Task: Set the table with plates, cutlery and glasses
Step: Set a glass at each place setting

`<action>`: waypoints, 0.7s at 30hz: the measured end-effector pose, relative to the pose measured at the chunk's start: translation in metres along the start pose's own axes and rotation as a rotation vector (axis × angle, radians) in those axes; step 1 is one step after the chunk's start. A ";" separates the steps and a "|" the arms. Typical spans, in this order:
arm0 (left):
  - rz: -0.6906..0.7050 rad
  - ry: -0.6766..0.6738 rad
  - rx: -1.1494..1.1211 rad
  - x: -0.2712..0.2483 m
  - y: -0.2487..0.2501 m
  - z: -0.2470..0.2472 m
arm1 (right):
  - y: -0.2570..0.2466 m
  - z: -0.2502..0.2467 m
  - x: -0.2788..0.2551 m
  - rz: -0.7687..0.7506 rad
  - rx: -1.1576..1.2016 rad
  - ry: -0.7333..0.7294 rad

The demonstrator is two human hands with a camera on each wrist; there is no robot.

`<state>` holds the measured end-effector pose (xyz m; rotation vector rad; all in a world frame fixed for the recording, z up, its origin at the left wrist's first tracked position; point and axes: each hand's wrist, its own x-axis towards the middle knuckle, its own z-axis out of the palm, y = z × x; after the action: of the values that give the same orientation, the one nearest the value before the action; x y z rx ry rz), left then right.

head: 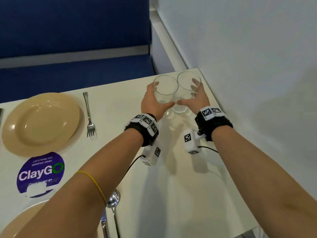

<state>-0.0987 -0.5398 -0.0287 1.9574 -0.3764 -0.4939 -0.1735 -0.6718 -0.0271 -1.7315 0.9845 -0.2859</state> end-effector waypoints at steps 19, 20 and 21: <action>-0.090 0.395 -0.003 -0.105 -0.073 -0.246 | -0.069 0.146 -0.151 -0.319 -0.044 -0.180; -0.094 0.414 -0.001 -0.114 -0.081 -0.264 | -0.071 0.160 -0.163 -0.328 -0.061 -0.203; -0.096 0.429 0.006 -0.123 -0.090 -0.281 | -0.072 0.173 -0.175 -0.336 -0.072 -0.219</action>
<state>-0.0609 -0.2257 0.0180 2.0299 -0.0109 -0.1227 -0.1428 -0.4204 0.0144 -1.9466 0.5496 -0.2712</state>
